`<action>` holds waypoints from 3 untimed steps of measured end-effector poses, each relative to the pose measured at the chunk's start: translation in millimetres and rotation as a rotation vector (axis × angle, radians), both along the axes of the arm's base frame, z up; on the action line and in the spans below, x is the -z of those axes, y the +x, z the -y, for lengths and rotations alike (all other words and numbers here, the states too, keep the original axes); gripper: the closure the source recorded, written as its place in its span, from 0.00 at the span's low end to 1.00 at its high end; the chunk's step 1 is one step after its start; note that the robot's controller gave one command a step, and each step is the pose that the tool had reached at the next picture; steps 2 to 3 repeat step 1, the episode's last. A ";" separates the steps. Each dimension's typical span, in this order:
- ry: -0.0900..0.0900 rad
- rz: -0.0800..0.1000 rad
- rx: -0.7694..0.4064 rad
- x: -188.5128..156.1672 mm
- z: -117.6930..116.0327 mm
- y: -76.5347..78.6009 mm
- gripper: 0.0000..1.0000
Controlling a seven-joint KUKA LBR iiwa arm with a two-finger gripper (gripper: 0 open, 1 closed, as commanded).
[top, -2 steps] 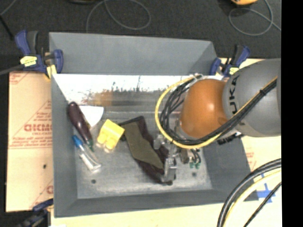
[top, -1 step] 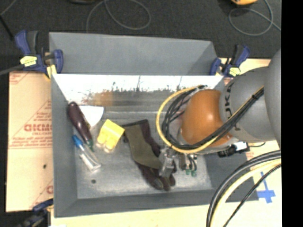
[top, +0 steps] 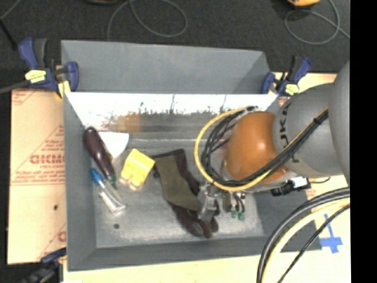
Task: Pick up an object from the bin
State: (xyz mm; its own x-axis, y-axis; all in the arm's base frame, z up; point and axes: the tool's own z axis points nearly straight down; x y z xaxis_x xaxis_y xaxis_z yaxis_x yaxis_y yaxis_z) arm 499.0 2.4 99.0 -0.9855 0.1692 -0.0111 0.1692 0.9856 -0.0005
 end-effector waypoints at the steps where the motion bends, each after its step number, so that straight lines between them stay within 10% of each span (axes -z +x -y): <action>1: 0.000 0.002 -0.013 -113.3 -13.6 4.3 1.00; 3: 0.000 0.002 -0.013 -113.3 -13.6 4.3 1.00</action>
Offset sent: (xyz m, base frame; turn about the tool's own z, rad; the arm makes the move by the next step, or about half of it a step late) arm 0.0000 0.0000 0.0000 0.0000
